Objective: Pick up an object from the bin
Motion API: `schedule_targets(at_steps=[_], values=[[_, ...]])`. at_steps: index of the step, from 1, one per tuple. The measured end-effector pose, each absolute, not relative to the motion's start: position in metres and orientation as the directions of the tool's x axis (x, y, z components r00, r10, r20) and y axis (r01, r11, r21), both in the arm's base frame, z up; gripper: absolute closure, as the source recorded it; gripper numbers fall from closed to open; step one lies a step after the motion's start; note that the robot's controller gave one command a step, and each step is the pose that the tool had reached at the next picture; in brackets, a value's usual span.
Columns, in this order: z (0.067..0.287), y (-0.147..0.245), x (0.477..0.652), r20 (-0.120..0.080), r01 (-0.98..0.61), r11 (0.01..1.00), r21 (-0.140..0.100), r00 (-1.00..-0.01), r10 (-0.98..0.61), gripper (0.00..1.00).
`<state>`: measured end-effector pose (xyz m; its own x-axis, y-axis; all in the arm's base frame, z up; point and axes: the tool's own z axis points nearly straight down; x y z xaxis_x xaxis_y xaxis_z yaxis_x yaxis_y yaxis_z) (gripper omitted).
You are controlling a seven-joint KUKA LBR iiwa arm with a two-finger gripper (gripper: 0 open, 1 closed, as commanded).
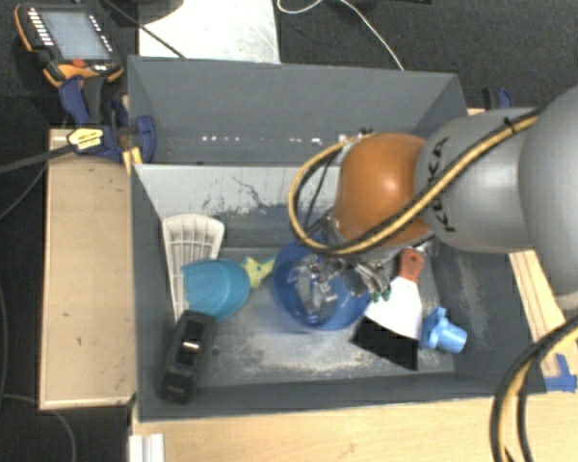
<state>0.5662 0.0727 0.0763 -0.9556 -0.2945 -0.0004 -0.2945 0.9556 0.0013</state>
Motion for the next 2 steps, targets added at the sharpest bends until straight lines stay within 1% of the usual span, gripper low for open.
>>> schedule_targets(at_steps=[1, 2], values=[[0.0763, 0.0719, 0.566, 0.001, -0.291, 0.957, 0.0, -0.957, -0.291, 0.0], [0.0763, 0.0726, 0.5662, 0.0, -0.289, 0.957, 0.002, -0.957, -0.289, 1.0]])
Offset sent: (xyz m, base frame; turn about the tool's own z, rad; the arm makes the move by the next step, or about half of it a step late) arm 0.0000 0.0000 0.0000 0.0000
